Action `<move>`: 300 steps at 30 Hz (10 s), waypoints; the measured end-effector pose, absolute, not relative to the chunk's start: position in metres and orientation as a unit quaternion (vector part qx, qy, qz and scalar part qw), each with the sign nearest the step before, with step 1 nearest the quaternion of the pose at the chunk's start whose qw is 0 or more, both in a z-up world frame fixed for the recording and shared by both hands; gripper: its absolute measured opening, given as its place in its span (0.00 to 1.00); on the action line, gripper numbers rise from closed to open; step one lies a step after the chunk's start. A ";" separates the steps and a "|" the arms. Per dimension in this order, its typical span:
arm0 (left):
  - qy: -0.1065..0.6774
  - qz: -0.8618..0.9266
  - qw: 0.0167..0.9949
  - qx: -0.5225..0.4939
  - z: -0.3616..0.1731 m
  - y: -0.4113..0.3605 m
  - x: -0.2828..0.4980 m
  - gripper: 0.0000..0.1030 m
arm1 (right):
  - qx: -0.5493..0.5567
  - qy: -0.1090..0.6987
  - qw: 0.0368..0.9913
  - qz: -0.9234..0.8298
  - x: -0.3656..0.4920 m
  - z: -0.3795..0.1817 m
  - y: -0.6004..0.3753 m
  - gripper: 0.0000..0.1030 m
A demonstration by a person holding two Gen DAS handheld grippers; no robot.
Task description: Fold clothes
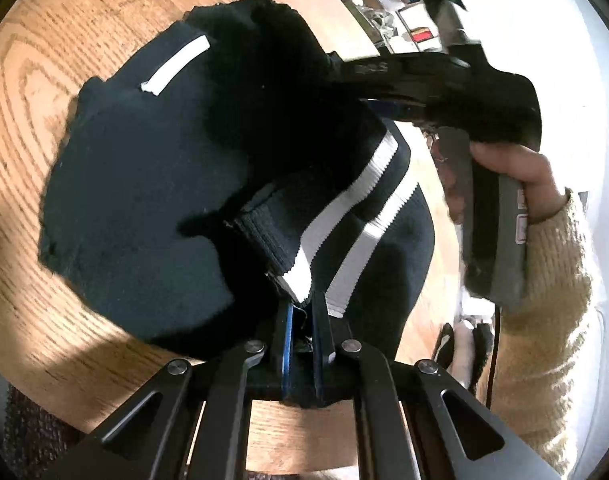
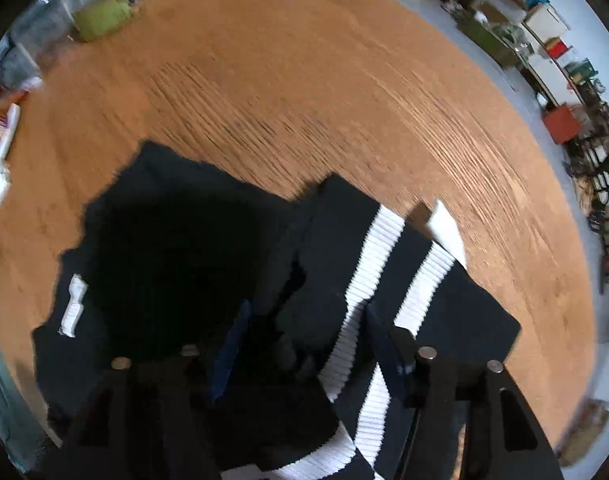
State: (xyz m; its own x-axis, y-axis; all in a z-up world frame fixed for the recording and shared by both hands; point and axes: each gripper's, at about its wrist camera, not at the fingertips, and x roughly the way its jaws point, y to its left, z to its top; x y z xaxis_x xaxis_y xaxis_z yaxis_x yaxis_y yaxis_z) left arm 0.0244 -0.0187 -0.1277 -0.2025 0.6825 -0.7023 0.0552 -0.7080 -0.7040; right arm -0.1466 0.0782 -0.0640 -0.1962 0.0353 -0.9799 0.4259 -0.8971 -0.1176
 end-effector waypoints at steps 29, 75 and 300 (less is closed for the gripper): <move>-0.342 0.781 0.212 -0.478 -0.050 -0.090 0.045 0.08 | 0.548 -0.079 0.255 -0.792 -0.140 0.035 0.129 0.16; -0.087 0.765 0.137 -0.623 -0.083 0.002 0.038 0.45 | 0.559 0.170 0.127 -0.801 -0.157 -0.073 0.060 0.52; -0.410 0.714 0.153 -0.547 -0.097 -0.085 0.132 0.61 | 0.513 -0.123 0.228 -0.819 0.150 0.015 0.192 0.17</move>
State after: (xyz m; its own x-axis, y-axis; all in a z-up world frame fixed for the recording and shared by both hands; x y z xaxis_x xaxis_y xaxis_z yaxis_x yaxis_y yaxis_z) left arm 0.1320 -0.0849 -0.0972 -0.3543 0.6670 -0.6554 0.2303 -0.6171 -0.7524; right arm 0.1503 0.1923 0.0146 -0.3708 -0.4993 -0.7831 0.2466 -0.8659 0.4353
